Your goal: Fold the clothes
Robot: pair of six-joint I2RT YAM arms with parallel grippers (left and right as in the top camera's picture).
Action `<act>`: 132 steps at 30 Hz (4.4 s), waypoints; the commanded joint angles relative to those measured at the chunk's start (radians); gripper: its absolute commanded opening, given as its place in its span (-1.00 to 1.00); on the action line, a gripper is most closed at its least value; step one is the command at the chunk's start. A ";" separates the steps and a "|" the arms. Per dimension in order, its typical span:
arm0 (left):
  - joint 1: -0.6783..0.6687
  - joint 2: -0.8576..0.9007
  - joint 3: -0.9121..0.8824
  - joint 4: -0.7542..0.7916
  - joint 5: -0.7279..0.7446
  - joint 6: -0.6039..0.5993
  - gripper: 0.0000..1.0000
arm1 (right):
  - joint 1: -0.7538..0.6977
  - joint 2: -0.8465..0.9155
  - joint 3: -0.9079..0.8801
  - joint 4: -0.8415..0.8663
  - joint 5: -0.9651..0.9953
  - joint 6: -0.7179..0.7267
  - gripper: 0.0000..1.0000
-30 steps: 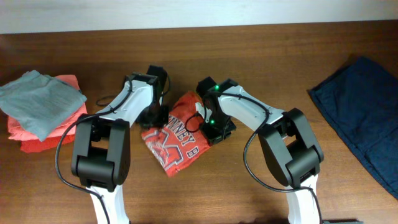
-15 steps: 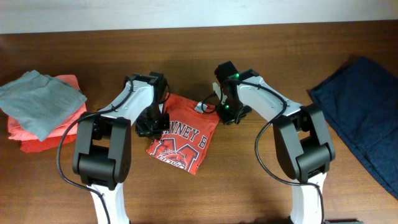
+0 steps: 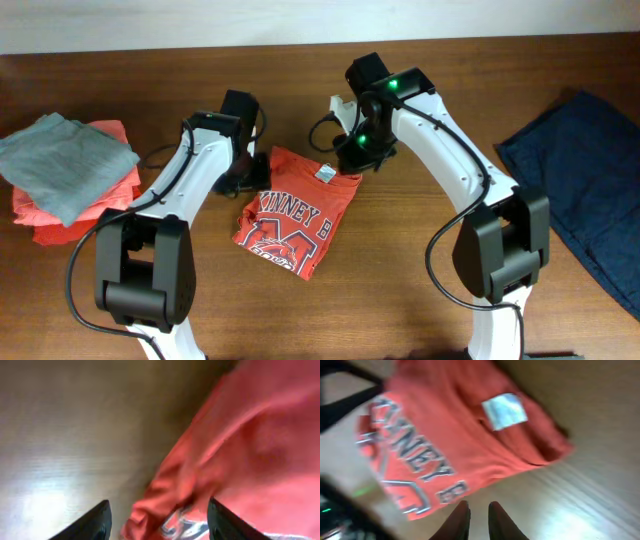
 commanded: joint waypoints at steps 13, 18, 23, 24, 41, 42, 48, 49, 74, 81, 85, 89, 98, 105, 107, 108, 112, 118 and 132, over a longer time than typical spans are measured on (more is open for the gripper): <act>0.130 0.141 0.013 0.161 0.518 0.345 0.43 | -0.018 -0.019 0.011 -0.027 -0.116 -0.007 -0.62; 0.129 0.245 0.013 0.161 0.641 0.398 0.43 | -0.018 -0.019 0.011 -0.027 -0.116 -0.007 -0.62; 0.125 0.345 0.013 0.160 0.740 0.421 0.19 | -0.018 -0.019 0.011 -0.028 -0.116 -0.006 -0.62; 0.125 0.356 0.013 0.158 0.741 0.432 -0.06 | -0.018 -0.019 0.011 -0.031 -0.116 -0.007 -0.62; 0.036 0.364 -0.002 0.066 0.740 0.581 0.40 | -0.085 -0.019 0.011 -0.073 -0.048 -0.007 -0.62; 0.024 0.369 -0.002 0.066 0.740 0.585 0.33 | -0.090 -0.019 0.011 -0.076 -0.048 -0.007 -0.62; -0.013 0.378 -0.002 0.059 0.741 0.603 -0.84 | -0.097 -0.019 0.011 -0.081 -0.048 -0.011 -0.62; -0.014 0.378 -0.002 0.054 0.740 0.603 -1.00 | -0.097 -0.019 0.011 -0.083 -0.048 -0.011 -0.62; 0.301 -0.043 0.263 -0.104 -0.056 0.248 -0.99 | -0.346 -0.040 0.020 -0.136 0.161 -0.037 -0.62; 0.374 -0.154 0.263 -0.042 -0.178 0.245 -0.99 | -0.346 -0.040 0.020 -0.143 0.161 -0.037 -0.62; 0.436 -0.154 0.263 -0.006 -0.179 0.245 -1.00 | -0.346 -0.040 0.020 -0.143 0.161 -0.037 -0.62; 0.595 -0.151 0.262 0.161 -0.177 0.236 -0.99 | -0.346 -0.040 0.020 -0.146 0.161 -0.037 -0.63; 0.779 -0.098 0.262 0.259 -0.177 0.230 -0.99 | -0.345 -0.040 0.020 -0.146 0.161 -0.037 -0.62; 0.869 -0.040 0.262 0.251 -0.177 0.229 -0.94 | -0.345 -0.040 0.020 -0.149 0.160 -0.037 -0.62; 0.885 -0.031 0.262 0.255 -0.177 0.229 -0.93 | -0.345 -0.040 0.020 -0.152 0.160 -0.037 -0.62; 0.893 -0.030 0.262 0.259 -0.177 0.229 -0.88 | -0.345 -0.040 0.020 -0.152 0.160 -0.037 -0.62; 0.922 -0.030 0.262 0.266 -0.178 0.229 0.12 | -0.345 -0.040 0.020 -0.154 0.160 -0.037 -0.62; 0.952 -0.042 0.297 0.245 -0.177 0.219 0.41 | -0.345 -0.040 0.020 -0.154 0.158 -0.037 -0.62; 0.813 -0.185 0.410 -0.043 0.558 0.283 -0.99 | -0.346 -0.051 0.022 -0.097 0.159 -0.047 -0.61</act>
